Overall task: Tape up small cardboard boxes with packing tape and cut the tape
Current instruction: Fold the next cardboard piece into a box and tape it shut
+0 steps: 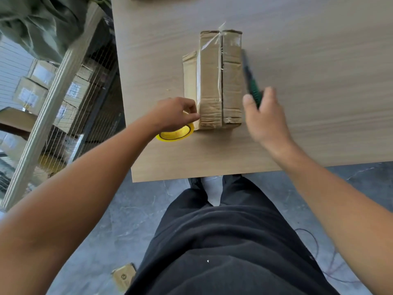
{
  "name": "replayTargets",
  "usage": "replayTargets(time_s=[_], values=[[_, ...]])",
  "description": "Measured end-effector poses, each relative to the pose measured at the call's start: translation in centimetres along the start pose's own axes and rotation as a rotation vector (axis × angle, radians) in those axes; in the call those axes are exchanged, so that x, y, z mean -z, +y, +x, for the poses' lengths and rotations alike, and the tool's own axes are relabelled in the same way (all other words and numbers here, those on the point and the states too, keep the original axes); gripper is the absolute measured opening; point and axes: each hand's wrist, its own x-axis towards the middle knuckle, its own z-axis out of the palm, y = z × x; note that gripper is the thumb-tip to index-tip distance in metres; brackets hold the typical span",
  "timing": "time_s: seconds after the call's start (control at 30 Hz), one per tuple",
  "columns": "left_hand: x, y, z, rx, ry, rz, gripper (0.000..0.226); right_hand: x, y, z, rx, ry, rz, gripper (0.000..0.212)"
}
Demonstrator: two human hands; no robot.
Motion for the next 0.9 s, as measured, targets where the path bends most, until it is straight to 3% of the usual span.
replayTargets(time_s=[0.07, 0.13, 0.27, 0.4, 0.53, 0.63, 0.67, 0.77, 0.9], values=[[-0.2, 0.2, -0.2, -0.008, 0.014, -0.024, 0.025, -2.6, -2.0, -2.0, 0.068, -0.148, -0.005, 0.027], [-0.4, 0.3, -0.4, -0.011, 0.027, -0.078, 0.025, -5.4, -2.9, -3.3, 0.115, -0.252, -0.184, 0.035], [-0.9, -1.0, -1.4, 0.015, 0.000, -0.183, 0.026, -8.1, -2.2, -4.1, 0.112, -0.197, -0.332, 0.041], [-1.4, -4.6, -3.0, 0.029, -0.081, -0.492, 0.041, -9.7, -2.5, -5.0, 0.109, -0.183, -0.438, 0.046], [-1.6, -7.1, -4.1, -0.078, -0.041, -0.383, 0.048, -10.4, -3.2, -5.1, 0.095, -0.179, -0.517, 0.052], [-1.4, -7.9, -3.4, 0.011, 0.007, 0.063, 0.046, -10.7, -3.2, -5.3, 0.087, -0.189, -0.551, 0.054], [-1.1, -8.0, -3.3, 0.020, -0.001, 0.096, 0.039, -10.8, -3.3, -5.4, 0.076, -0.209, -0.562, 0.055], [-0.3, -7.9, -3.0, -0.059, -0.050, -0.028, 0.016, -10.7, -3.5, -5.5, 0.031, -0.280, -0.593, 0.054], [-0.4, -7.6, -3.1, -0.101, 0.015, -0.010, 0.014, -10.7, -4.2, -5.9, -0.006, -0.311, -0.621, 0.051]])
